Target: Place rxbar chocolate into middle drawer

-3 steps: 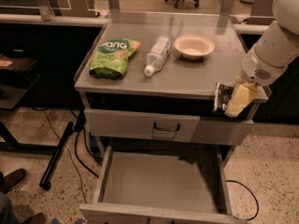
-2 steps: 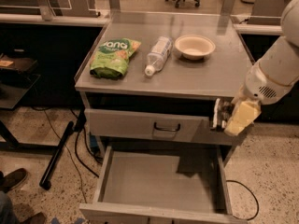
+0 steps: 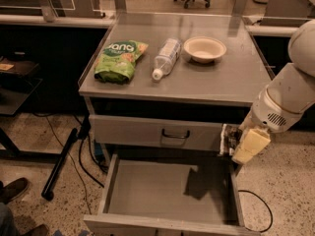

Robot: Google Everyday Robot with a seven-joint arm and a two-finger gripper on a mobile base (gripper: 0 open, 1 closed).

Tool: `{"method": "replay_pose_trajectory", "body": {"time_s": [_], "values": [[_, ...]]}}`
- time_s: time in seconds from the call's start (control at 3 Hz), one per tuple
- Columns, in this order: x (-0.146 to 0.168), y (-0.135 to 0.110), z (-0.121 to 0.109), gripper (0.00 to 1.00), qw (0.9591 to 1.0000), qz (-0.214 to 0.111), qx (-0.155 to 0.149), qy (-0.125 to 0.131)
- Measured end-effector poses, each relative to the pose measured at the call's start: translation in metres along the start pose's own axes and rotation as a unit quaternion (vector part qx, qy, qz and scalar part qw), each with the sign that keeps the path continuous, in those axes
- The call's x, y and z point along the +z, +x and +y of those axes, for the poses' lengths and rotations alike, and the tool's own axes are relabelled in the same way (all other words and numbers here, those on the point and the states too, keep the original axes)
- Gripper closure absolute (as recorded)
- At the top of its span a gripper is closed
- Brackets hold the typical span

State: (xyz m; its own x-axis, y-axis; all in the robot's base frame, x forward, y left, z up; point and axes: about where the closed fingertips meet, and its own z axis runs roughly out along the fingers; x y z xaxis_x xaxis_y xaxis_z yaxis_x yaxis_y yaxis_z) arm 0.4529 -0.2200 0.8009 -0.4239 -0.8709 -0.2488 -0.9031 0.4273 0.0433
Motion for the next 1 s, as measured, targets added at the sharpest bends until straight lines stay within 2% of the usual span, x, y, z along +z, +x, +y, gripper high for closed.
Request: {"method": "replay_pose_trajectory", "body": {"time_s": [0.33,0.67,1.0], "values": [[0.025,0.008,0.010,1.00,0.9994,-0.012,0.021,-0.027],[0.068,0.017,0.024,1.00,0.9957,-0.030,0.052,-0.071],[0.111,0.022,0.038,1.00,0.9900,-0.042,0.072,-0.114]]}}
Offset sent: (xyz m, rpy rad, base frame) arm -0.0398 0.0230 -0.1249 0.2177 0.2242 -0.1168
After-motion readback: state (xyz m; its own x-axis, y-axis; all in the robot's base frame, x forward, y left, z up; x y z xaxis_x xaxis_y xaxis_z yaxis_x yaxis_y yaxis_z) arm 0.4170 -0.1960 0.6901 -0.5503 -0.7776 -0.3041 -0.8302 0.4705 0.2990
